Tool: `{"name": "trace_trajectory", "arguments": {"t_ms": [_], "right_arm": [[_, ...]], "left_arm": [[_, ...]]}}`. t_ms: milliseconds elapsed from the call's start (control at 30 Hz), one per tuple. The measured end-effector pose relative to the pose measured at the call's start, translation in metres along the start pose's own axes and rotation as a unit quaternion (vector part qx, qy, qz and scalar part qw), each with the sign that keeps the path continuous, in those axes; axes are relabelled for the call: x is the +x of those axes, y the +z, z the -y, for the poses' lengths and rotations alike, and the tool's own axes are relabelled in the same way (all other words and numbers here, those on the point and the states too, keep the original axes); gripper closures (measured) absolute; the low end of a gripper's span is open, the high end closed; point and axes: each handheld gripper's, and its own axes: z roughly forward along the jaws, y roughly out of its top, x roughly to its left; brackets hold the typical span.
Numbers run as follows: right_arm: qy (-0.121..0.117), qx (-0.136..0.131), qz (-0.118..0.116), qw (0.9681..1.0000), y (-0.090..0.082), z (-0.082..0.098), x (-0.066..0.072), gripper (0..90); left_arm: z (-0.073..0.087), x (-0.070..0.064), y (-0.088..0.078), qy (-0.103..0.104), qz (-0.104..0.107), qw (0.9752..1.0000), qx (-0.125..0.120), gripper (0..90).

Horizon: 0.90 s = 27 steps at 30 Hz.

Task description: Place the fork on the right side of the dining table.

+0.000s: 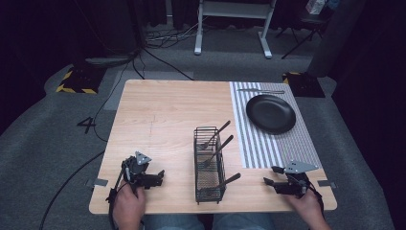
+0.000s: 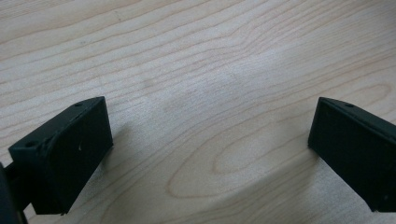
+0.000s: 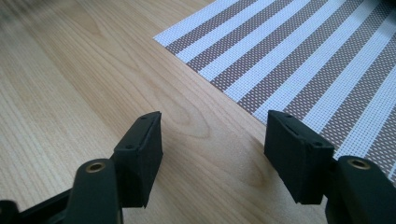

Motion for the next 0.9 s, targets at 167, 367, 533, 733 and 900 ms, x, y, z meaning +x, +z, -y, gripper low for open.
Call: {"name": "trace_trajectory", "arguments": {"t_ms": [167,367,533,733,900], "right_arm": [[0.001,0.000,-0.001,1.0000,0.0000,0.0000,-0.0002,37.1],[0.000,0.000,0.000,1.0000,-0.0001,0.0000,0.0000,36.7],[0.000,0.000,-0.001,1.0000,-0.0001,0.0000,0.0000,36.7],[0.001,0.000,-0.001,1.0000,-0.0001,0.0000,-0.0002,37.3],[0.007,0.001,-0.002,1.0000,-0.0010,-0.0002,-0.0001,38.9]], "left_arm": [[0.0000,0.0000,0.0000,0.000,0.000,1.0000,0.000,0.0],[-0.0001,0.0001,0.0000,0.000,0.000,1.0000,0.000,0.0],[-0.0001,0.0001,0.0000,0.000,0.000,1.0000,0.000,0.0],[-0.0001,0.0002,0.0000,0.001,0.000,1.0000,0.000,0.0],[-0.0002,0.0003,0.0000,0.001,0.000,1.0000,0.000,0.0]]}}
